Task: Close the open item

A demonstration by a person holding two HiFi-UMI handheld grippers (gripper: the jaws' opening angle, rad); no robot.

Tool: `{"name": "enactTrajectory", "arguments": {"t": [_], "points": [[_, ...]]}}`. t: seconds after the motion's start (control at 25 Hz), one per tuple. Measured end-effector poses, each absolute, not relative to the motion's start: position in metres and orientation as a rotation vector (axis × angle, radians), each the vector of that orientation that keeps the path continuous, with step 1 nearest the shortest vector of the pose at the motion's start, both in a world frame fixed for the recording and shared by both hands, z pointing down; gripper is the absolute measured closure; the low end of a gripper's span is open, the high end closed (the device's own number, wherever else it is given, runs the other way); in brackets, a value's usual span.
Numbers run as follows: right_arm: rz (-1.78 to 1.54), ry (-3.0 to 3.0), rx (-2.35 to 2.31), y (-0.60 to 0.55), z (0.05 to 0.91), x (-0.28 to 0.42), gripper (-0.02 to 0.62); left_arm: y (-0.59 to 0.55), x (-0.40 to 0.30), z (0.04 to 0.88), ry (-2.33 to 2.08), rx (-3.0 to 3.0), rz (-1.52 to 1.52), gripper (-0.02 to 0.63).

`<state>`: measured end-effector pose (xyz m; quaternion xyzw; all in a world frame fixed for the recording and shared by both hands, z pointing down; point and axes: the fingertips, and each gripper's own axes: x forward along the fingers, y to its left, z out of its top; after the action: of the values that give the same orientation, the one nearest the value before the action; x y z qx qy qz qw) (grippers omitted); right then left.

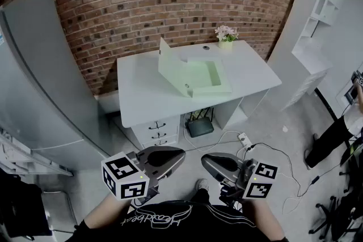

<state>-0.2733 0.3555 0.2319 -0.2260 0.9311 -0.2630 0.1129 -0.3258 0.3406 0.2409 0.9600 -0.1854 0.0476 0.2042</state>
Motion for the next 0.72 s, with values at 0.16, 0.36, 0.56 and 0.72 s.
{"name": "enactTrajectory", "arguments": {"t": [0.16,0.36,0.56,0.72], "points": [[-0.771,2.724,-0.668,0.346,0.231,-0.264,0.592,0.333,-0.315,0.242,-0.508,2.674,0.140,0.604],[-0.794,2.706,-0.659,0.335,0.236,-0.252,0.592,0.325,-0.300,0.248,-0.505,2.667,0.167,0.604],[-0.809,2.703,-0.645,0.317,0.238,-0.238,0.592,0.305,-0.284,0.250,-0.520,2.648,0.179,0.604],[-0.832,2.692,-0.656,0.295,0.242,-0.219,0.592,0.285,-0.268,0.255,-0.530,2.627,0.179,0.604]]}}
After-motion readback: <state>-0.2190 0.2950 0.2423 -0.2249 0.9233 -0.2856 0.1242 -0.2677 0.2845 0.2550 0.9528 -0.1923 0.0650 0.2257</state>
